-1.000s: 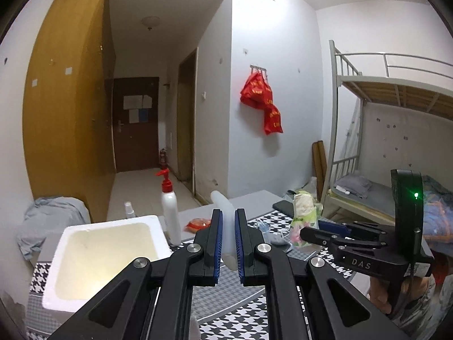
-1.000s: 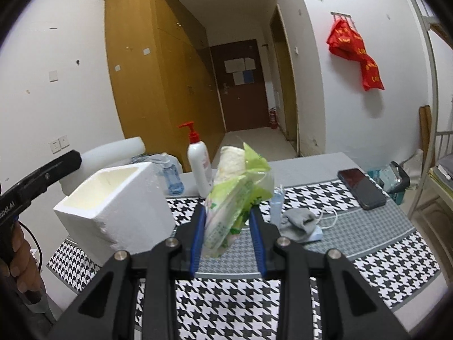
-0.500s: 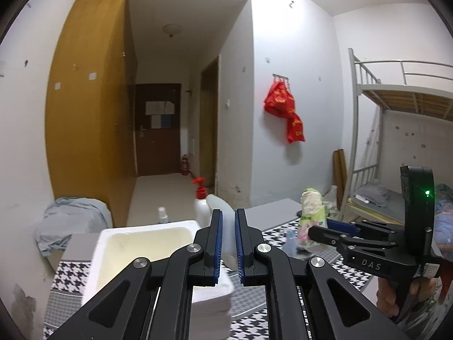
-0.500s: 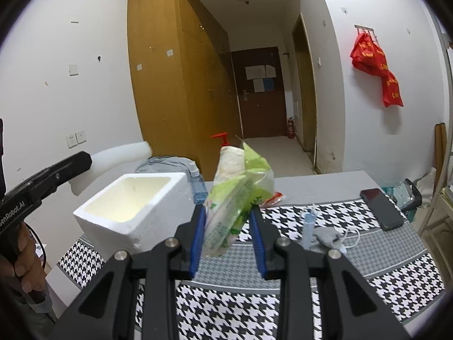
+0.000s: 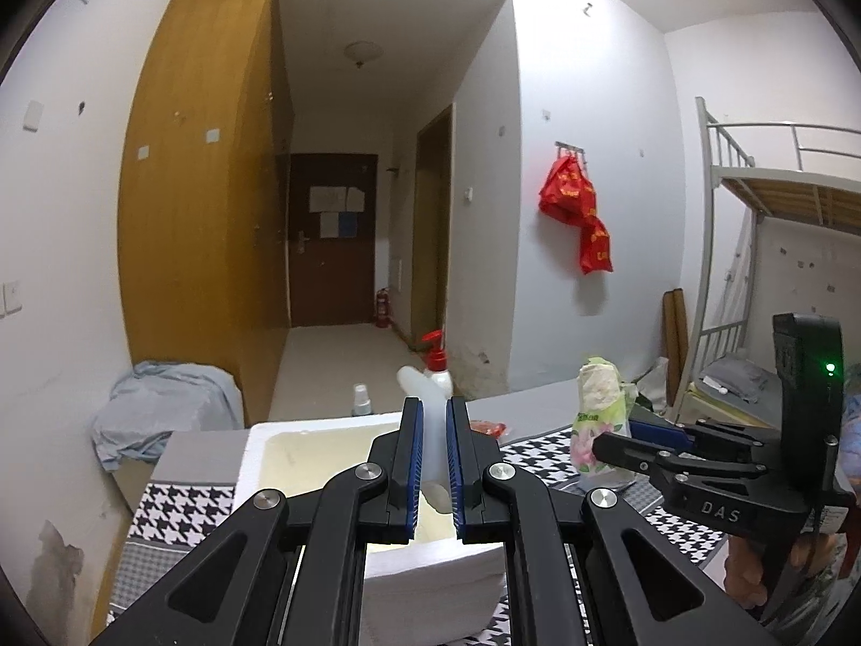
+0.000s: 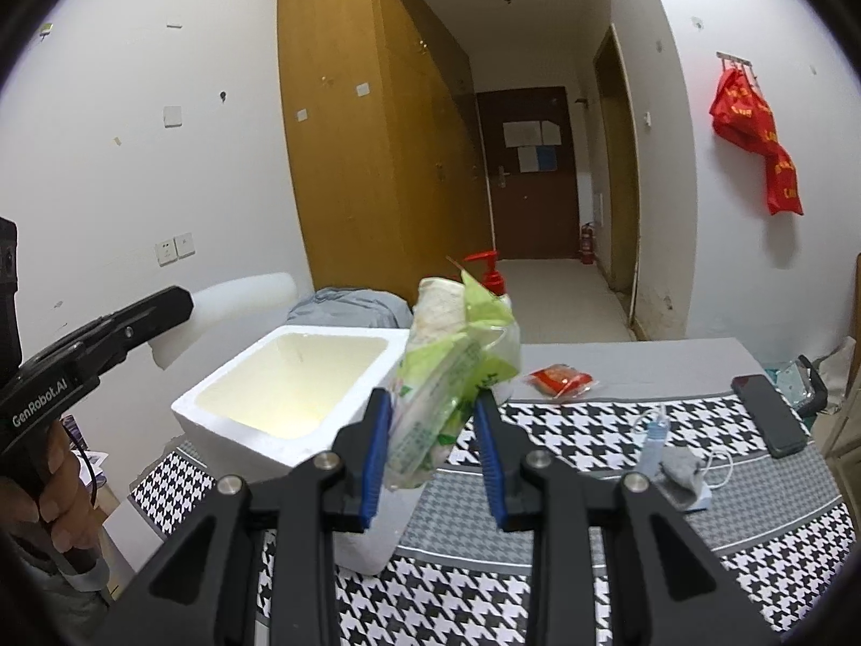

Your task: Organize soft objects

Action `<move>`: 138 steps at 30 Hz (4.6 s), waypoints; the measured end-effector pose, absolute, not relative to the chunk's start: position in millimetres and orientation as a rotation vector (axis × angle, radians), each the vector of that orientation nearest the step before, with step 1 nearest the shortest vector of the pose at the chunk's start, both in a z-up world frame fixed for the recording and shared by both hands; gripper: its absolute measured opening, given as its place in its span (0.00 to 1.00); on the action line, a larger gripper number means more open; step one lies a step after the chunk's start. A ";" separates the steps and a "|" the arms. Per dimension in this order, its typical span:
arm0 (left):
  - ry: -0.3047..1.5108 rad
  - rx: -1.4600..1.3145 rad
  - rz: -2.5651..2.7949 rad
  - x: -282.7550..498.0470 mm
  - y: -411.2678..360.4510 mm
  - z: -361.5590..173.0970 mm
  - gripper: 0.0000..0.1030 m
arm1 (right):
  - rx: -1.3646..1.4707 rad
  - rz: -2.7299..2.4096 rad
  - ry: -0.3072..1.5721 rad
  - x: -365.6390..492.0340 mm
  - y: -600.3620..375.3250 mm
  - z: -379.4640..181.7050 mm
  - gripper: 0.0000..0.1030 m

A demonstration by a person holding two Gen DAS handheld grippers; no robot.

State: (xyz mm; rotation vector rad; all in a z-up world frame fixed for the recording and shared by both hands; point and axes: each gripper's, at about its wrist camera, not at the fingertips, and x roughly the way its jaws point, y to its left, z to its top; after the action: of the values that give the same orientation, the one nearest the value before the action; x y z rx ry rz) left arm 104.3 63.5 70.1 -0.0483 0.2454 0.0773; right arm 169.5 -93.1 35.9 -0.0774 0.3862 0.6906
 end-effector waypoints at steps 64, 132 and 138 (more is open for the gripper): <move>0.248 -0.137 0.368 55.7 148.7 49.2 0.99 | -0.181 0.812 0.434 168.6 4.9 29.0 0.34; 0.279 -0.060 0.173 55.5 61.7 49.1 0.99 | -0.124 0.720 0.283 111.5 -90.0 36.4 0.95; 0.277 -0.033 0.100 65.9 38.8 52.2 0.99 | -0.097 0.648 0.277 111.6 -116.9 38.3 0.95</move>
State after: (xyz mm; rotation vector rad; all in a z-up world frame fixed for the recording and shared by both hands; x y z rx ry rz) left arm 65.9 38.8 52.2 -0.0333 0.2772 0.0997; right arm 111.6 -116.9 38.3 -0.0975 0.2768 0.6484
